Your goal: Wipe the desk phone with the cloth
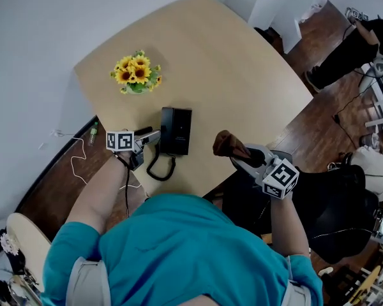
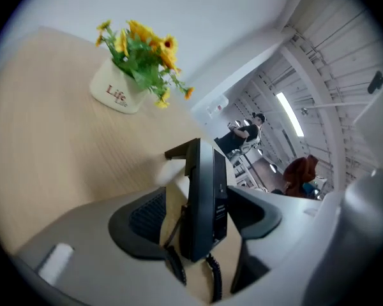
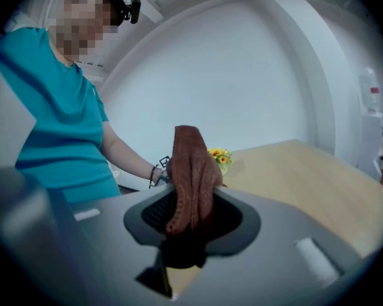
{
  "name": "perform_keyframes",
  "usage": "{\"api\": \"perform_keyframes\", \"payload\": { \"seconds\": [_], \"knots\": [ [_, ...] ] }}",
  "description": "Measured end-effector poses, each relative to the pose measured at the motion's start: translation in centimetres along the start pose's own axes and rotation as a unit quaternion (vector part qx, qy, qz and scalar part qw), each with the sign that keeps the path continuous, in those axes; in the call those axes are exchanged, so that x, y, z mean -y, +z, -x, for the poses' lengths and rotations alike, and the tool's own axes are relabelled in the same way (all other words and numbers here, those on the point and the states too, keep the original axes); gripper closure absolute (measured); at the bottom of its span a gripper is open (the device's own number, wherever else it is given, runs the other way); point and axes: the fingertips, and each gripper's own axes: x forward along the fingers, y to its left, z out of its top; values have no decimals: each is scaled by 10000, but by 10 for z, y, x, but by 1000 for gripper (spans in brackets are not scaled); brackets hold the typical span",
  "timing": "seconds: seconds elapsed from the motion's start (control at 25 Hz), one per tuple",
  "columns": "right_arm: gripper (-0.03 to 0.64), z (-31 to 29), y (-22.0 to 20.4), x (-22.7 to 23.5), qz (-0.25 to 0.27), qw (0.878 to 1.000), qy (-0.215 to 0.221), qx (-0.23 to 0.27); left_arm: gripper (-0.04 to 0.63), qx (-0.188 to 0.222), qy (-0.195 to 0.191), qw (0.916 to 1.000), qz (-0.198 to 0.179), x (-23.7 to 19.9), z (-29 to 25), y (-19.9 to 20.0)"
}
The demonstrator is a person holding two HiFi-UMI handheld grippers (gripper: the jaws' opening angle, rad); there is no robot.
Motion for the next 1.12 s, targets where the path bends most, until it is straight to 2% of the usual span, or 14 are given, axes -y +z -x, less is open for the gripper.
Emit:
{"api": "perform_keyframes", "payload": {
  "seconds": [0.16, 0.32, 0.4, 0.52, 0.6, 0.72, 0.84, 1.0, 1.12],
  "knots": [
    [505, -6, 3, -2, 65, 9994, 344, 42, 310, 810, 142, 9964, 225, 9, 71, -6],
    [505, -24, 19, -32, 97, 9982, 564, 183, 392, 1551, -79, 9871, 395, 33, 146, -28],
    [505, -35, 27, -59, 54, 9978, 596, 280, 424, 1622, -172, 9866, 54, 47, 179, -35],
    [505, -48, 24, -108, -235, 9981, 485, 293, 458, 1522, -434, 9843, -788, 78, 219, -51],
    [505, -56, 22, -145, -431, 9978, 389, 332, 484, 1514, -646, 9811, -1019, 95, 249, -66],
    [505, -66, 22, -195, -560, 9972, 354, 336, 503, 1501, -810, 9784, -1169, 108, 287, -88],
    [505, -63, 19, -234, -443, 9981, 401, 175, 528, 1659, -867, 9748, -1216, 119, 319, -112],
    [504, -36, 23, -261, -145, 9989, 421, 173, 561, 2130, -843, 9636, -1379, 151, 344, -134],
    [504, -3, 13, -277, -32, 9986, 455, 278, 585, 2305, -869, 9596, -1361, 188, 344, -163]
  ]
}}
